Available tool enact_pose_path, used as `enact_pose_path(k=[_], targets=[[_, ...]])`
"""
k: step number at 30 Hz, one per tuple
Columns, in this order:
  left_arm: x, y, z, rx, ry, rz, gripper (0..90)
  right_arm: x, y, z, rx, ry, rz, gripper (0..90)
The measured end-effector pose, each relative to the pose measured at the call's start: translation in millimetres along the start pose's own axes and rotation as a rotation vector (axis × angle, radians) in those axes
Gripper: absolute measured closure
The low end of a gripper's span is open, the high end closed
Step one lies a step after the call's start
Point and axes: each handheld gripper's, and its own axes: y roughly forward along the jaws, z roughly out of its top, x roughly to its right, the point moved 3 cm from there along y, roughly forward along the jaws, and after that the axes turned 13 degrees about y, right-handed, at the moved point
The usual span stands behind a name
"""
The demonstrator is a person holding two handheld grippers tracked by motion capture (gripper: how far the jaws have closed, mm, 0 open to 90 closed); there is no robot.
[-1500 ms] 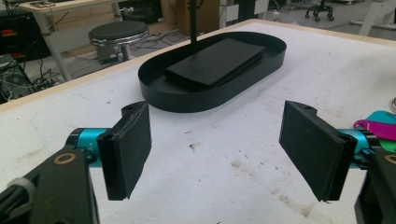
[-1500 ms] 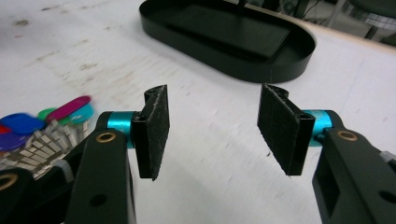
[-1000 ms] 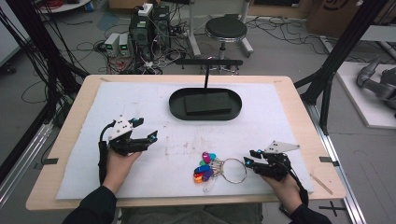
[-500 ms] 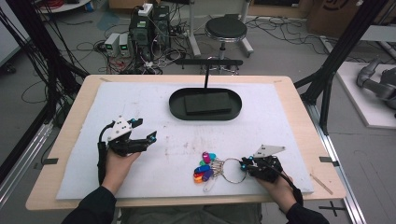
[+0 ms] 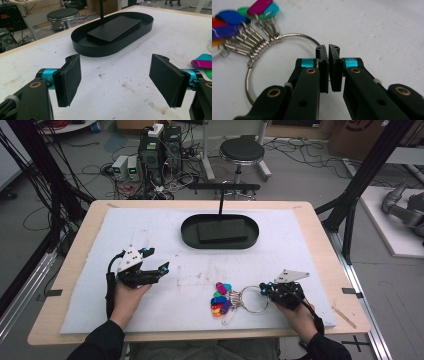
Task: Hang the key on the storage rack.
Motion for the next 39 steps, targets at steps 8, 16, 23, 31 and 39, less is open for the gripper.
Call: enact_pose_path(k=[8,16,23,31,39], targets=[[0.2,-0.6,-0.8,0.001,-0.002,0.005,26.0,8.3,-7.7,20.2,0.108,0.037,-0.002,88.1],[0.3,-0.8,-1.1,0.001,0.003,0.002,26.3,1.8,-6.8,34.3,0.17,0.099,0.055,88.1],[0.7,-1.0,-0.7,0.003,0.004,0.001,26.3,-4.5,-7.1,37.0,0.191,0.154,0.115,87.6],[1.8,0.2,-0.7,0.004,0.006,-0.002,26.7,-5.9,-6.6,30.6,0.158,0.242,0.164,84.8],[2.0,0.0,-0.6,0.006,0.005,-0.001,26.7,-10.7,-9.4,32.4,0.16,0.21,0.166,87.0]])
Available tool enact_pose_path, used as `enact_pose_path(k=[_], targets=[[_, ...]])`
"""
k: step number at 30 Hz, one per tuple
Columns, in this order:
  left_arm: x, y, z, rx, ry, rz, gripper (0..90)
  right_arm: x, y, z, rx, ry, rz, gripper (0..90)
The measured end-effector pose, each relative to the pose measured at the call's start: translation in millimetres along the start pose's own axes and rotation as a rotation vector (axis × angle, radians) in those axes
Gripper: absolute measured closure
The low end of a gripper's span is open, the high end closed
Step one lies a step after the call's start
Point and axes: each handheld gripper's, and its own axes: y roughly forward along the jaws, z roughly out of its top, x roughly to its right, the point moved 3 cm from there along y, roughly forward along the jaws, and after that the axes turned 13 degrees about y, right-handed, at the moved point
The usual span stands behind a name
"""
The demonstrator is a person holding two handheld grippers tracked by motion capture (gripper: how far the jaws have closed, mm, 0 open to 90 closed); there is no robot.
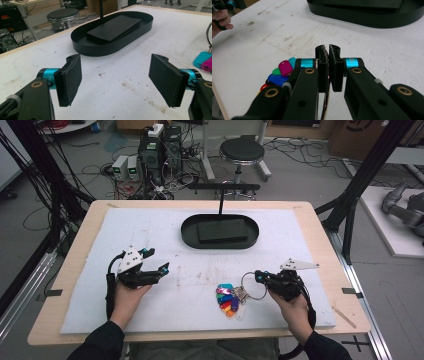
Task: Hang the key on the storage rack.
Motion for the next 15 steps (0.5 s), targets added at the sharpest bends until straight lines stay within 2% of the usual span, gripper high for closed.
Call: enact_pose_path(k=[5,15], targets=[[-0.5,-1.5,-0.4,-0.003,0.004,0.001,26.7,-2.4,-3.7,11.1,0.018,-0.048,0.009,87.4],[-0.7,-5.3,-0.5,0.008,0.001,0.002,27.0,-5.2,-13.3,48.5,0.072,-0.135,0.051,87.7]])
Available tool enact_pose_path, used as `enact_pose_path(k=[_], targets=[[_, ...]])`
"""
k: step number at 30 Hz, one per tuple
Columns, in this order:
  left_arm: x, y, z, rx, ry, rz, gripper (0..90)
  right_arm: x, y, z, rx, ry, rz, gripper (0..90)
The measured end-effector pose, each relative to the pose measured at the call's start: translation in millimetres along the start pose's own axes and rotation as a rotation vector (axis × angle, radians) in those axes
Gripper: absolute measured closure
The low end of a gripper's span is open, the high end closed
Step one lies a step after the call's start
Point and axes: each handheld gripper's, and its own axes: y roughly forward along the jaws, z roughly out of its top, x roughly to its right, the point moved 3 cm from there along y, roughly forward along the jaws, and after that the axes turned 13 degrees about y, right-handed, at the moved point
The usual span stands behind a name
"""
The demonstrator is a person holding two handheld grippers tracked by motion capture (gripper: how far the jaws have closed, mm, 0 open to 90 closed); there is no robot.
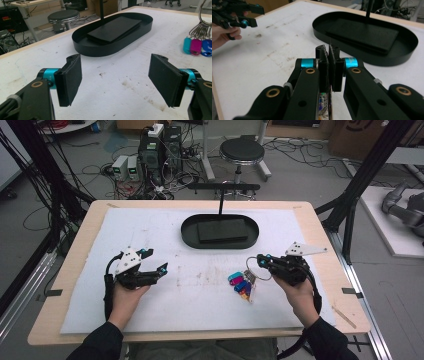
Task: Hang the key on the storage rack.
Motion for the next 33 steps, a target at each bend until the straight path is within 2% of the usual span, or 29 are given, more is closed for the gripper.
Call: enact_pose_path(k=[5,13,18,24,33], targets=[[-1.3,0.9,0.9,0.006,-0.009,-0.004,27.0,0.3,0.7,16.1,0.011,-0.047,0.023,87.8],[0.3,-0.3,3.3,0.018,-0.006,-0.019,27.0,0.9,0.5,43.7,0.018,-0.079,0.073,87.8],[1.8,-2.1,4.5,0.021,0.0,-0.019,27.0,2.0,-0.2,61.0,0.034,-0.109,0.073,87.9],[2.1,-3.2,4.3,0.02,0.001,-0.016,27.0,5.5,1.6,83.1,0.058,-0.122,0.075,87.9],[2.2,-11.1,1.3,0.012,0.002,-0.001,27.0,13.1,10.8,103.1,0.071,-0.133,0.071,87.9]])
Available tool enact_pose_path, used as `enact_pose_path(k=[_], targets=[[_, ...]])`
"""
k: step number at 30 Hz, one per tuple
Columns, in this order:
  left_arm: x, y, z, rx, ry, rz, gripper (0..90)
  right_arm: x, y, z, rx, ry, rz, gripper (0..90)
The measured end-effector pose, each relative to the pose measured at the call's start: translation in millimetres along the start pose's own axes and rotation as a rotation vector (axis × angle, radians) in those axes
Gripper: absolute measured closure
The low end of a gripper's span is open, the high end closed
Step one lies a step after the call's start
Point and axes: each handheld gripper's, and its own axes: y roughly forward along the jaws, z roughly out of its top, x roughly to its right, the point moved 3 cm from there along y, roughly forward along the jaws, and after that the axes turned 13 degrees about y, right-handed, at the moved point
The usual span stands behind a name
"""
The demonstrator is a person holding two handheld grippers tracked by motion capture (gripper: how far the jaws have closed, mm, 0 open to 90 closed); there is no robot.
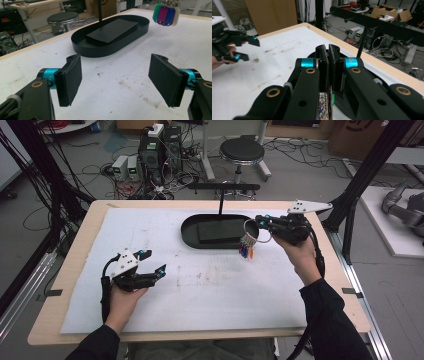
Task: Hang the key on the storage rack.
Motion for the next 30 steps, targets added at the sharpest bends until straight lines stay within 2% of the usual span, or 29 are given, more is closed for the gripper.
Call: enact_pose_path(k=[7,14,22,30], targets=[[-1.4,-5.8,-2.1,-0.002,-0.002,0.015,27.0,11.9,10.0,13.7,0.023,0.008,-0.007,87.9],[-1.9,-10.4,-3.6,-0.006,-0.004,0.026,27.0,22.8,21.0,26.5,0.034,0.007,-0.037,87.9],[-0.7,-12.4,-5.5,-0.012,-0.003,0.029,27.0,36.7,34.4,35.6,0.039,0.01,-0.077,87.9],[0.6,-13.1,-7.5,-0.017,-0.007,0.029,27.0,51.3,46.6,37.5,0.034,0.036,-0.113,87.8]])
